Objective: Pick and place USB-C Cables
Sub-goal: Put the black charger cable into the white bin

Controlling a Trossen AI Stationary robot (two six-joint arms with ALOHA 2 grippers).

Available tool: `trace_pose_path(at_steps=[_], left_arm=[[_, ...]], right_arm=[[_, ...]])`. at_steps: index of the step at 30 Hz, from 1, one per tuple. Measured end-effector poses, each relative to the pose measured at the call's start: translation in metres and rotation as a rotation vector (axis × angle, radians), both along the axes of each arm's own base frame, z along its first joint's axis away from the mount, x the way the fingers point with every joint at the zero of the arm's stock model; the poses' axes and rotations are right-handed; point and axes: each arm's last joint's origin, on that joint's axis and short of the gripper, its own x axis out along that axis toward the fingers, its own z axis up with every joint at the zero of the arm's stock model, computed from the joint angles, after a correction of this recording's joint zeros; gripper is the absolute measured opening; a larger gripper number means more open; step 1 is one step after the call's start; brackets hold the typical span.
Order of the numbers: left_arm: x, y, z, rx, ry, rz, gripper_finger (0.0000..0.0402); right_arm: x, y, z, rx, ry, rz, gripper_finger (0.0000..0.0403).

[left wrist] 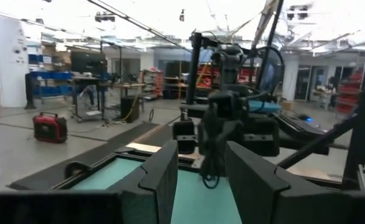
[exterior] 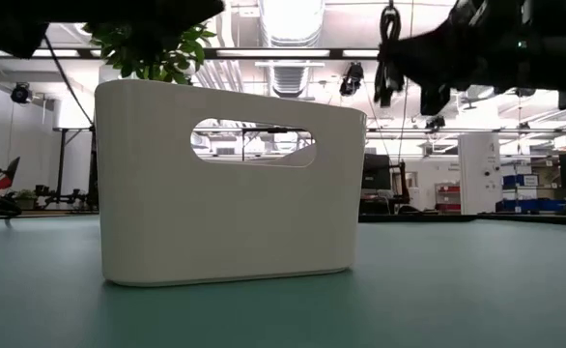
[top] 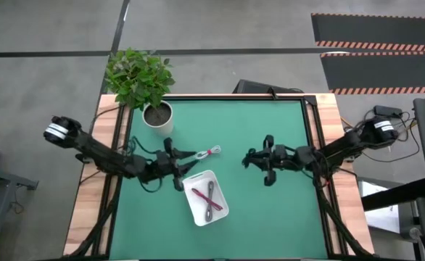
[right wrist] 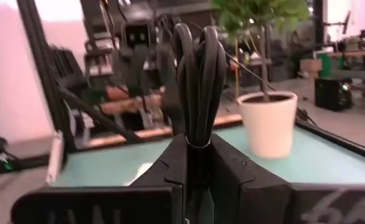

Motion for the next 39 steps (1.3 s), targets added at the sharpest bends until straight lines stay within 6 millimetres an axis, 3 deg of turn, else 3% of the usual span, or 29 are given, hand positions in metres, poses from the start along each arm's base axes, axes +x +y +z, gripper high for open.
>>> trace_pose_path(at_steps=[7,13,19,30,39], left_arm=[[0.051,-0.022,0.008,0.061,0.032,-0.010,0.0118],[0.081,-0.035,-0.003,0.076,0.076,-0.017,0.0118],[0.091,-0.037,-0.011,0.069,0.093,-0.006,0.0134],[0.100,-0.016,-0.017,-0.057,0.092,0.019,0.0230],[0.103,-0.011,-0.016,-0.067,0.085,-0.041,0.0235]], right_arm=[[0.016,0.004,0.000,0.018,-0.021,0.037,0.0029],[0.034,0.009,0.002,-0.041,-0.033,0.093,0.0029],[0.044,0.012,0.008,-0.063,-0.059,0.144,0.0029],[0.052,0.014,0.017,-0.139,-0.092,0.160,0.0029],[0.070,0.017,0.023,-0.196,-0.105,0.155,0.0029]])
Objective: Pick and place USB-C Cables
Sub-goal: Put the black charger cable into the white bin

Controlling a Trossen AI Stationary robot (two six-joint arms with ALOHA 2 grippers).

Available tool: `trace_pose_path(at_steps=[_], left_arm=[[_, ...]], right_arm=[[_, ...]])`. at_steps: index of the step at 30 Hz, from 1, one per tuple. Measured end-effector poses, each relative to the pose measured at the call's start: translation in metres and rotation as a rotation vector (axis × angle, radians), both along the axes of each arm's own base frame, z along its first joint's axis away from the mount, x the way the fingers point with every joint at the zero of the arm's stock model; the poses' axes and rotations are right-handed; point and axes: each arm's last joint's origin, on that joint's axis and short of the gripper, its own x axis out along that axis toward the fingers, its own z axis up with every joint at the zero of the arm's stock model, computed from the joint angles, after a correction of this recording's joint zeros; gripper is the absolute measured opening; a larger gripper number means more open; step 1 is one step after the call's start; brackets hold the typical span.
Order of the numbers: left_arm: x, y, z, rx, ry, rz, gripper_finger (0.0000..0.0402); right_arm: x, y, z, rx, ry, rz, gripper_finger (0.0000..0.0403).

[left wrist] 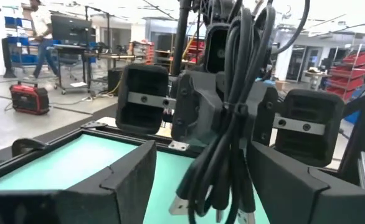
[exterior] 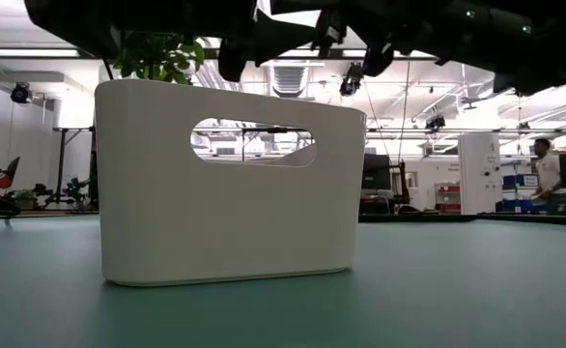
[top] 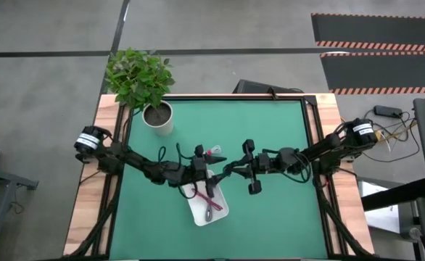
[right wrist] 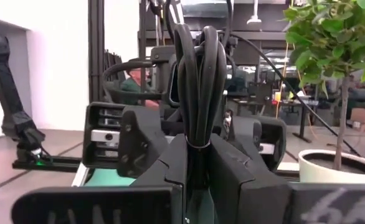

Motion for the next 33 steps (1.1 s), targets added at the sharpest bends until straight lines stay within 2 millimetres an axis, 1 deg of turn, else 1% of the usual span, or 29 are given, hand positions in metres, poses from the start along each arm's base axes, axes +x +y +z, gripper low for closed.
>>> trace_pose_path(at_steps=[7,10,12,14,20,22,25,28,30,33], left_arm=[[0.000,-0.001,-0.001,-0.014,0.000,-0.043,0.0234],[-0.001,-0.001,-0.004,-0.009,0.014,-0.045,0.0217],[0.000,0.000,-0.004,-0.007,0.023,-0.044,0.0194],[0.000,-0.001,-0.004,-0.006,0.025,-0.046,0.0165],[0.000,-0.002,-0.005,-0.009,0.030,-0.052,0.0062],[-0.001,-0.003,-0.005,-0.007,0.035,-0.056,0.0039],[0.000,-0.004,-0.006,-0.002,0.050,-0.059,0.0037],[-0.002,-0.008,-0.003,-0.005,0.044,-0.068,0.0037],[-0.005,-0.012,0.000,-0.005,0.044,-0.077,0.0037],[-0.010,-0.019,0.005,-0.001,0.136,-0.051,0.0037]], right_arm=[[0.016,-0.003,0.009,-0.025,0.028,-0.044,0.0029],[0.018,-0.003,0.011,-0.031,0.040,-0.053,0.0029],[0.019,-0.003,0.012,-0.030,0.038,-0.054,0.0031],[0.019,-0.003,0.012,-0.012,0.037,-0.051,0.0041],[0.019,-0.003,0.011,0.012,0.048,-0.051,0.0097],[0.018,-0.004,0.011,0.012,0.051,-0.052,0.0117],[0.014,-0.004,0.015,0.014,0.041,-0.053,0.0145],[0.007,-0.005,0.026,0.015,0.039,-0.050,0.0168],[0.000,-0.006,0.035,0.017,0.071,-0.050,0.0181],[-0.013,-0.009,0.048,0.007,0.132,-0.056,0.0193]])
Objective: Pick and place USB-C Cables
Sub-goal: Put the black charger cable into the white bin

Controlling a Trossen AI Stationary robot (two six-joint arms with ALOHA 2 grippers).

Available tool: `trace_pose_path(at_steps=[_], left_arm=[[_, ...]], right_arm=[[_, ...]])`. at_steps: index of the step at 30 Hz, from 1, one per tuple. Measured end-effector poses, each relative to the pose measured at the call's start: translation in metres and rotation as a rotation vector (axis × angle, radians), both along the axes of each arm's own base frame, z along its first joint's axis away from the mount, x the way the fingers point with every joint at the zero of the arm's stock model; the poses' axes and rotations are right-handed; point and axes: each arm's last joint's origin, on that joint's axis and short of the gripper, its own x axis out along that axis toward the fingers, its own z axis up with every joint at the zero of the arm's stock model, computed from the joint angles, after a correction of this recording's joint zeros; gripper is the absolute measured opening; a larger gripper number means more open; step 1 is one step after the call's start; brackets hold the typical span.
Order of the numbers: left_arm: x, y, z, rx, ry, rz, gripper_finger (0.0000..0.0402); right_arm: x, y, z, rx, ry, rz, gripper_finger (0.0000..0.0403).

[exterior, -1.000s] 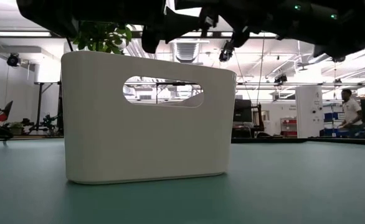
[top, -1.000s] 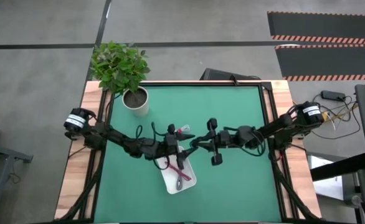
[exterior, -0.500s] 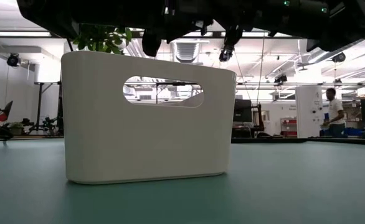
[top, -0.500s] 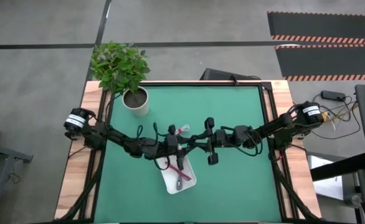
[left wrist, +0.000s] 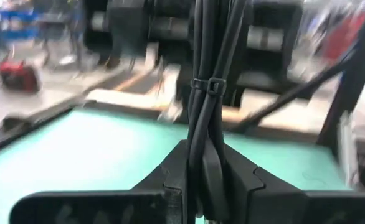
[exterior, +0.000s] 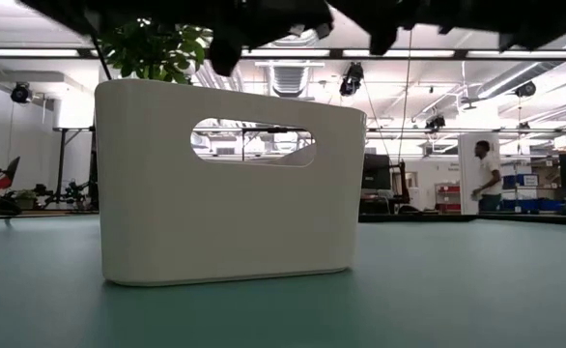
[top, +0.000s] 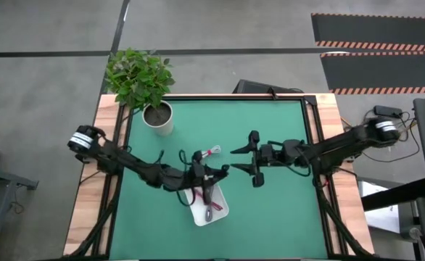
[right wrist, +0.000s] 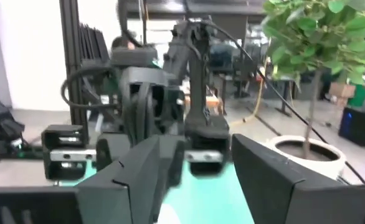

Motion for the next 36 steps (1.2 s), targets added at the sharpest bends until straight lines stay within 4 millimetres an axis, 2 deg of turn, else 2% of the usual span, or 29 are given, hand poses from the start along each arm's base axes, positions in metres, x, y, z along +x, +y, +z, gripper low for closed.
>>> trace_pose_path(at_steps=[5,10,16,19,26,30,36], left_arm=[[-0.009,-0.006,0.013,-0.038,0.261,0.050,0.0037],[-0.018,-0.013,0.030,-0.113,0.503,0.077,0.0037],[-0.031,-0.015,0.041,-0.300,0.809,0.092,0.0037],[-0.032,-0.018,0.046,-0.368,0.884,0.033,0.0037],[-0.024,-0.031,0.050,-0.163,0.969,-0.283,0.0036],[-0.014,-0.034,0.048,-0.039,0.977,-0.337,0.0036],[-0.004,-0.039,0.053,0.051,1.064,-0.357,0.0036]], right_arm=[[-0.027,-0.005,0.017,-0.010,0.108,-0.030,0.0192],[-0.050,-0.011,0.022,-0.021,0.212,-0.128,0.0183],[-0.059,-0.013,0.020,-0.018,0.277,-0.155,0.0176],[-0.057,-0.014,0.018,-0.039,0.289,-0.169,0.0173],[-0.058,-0.017,0.019,-0.149,0.283,-0.293,0.0172],[-0.061,-0.018,0.024,-0.174,0.257,-0.312,0.0171],[-0.062,-0.018,0.027,-0.149,0.237,-0.312,0.0171]])
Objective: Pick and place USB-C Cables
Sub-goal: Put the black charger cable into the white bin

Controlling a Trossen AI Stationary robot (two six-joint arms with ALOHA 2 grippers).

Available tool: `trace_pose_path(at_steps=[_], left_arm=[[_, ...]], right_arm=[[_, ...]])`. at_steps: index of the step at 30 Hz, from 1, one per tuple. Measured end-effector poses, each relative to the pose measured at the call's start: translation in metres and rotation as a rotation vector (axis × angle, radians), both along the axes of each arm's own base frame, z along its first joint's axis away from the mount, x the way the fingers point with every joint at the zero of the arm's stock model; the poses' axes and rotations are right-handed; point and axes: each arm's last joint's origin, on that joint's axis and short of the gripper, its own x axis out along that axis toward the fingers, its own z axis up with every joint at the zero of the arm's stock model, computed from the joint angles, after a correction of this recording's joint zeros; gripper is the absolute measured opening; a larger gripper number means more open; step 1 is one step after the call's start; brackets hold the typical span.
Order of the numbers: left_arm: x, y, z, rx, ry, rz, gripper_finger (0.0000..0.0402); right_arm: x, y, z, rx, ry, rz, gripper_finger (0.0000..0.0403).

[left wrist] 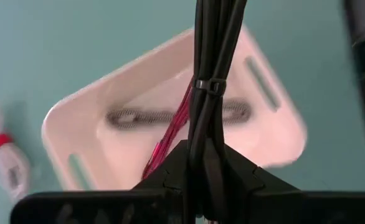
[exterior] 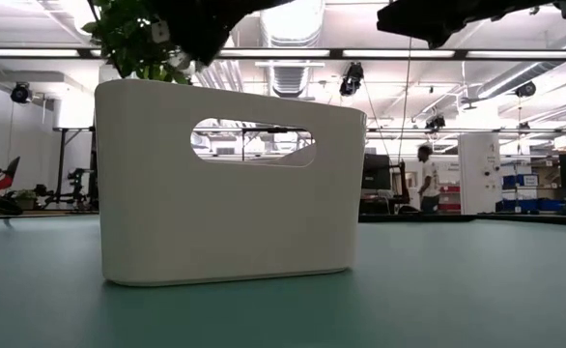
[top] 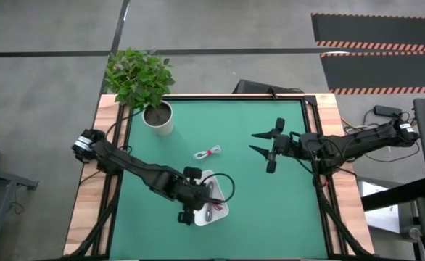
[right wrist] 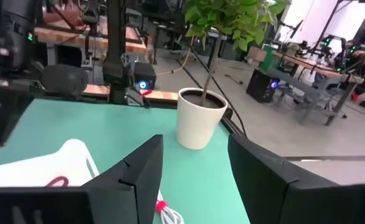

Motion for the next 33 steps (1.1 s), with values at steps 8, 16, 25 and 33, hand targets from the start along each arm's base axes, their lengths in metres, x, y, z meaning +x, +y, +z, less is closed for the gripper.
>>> trace_pose_path(at_steps=[8,16,25,33], left_arm=[[0.000,-0.001,0.007,0.222,0.067,-0.120,0.0035],[0.000,0.007,-0.011,0.620,0.117,-0.405,0.0035],[0.012,-0.011,-0.013,0.719,0.004,-0.643,0.0035],[0.018,-0.012,-0.037,0.764,0.064,-0.748,0.0034]], right_arm=[[0.000,0.000,-0.003,0.042,0.021,-0.003,0.0171],[0.000,0.000,-0.004,0.078,0.023,-0.007,0.0171],[0.002,0.000,-0.008,0.088,0.043,-0.010,0.0171],[0.002,0.000,-0.010,0.109,0.045,-0.013,0.0171]])
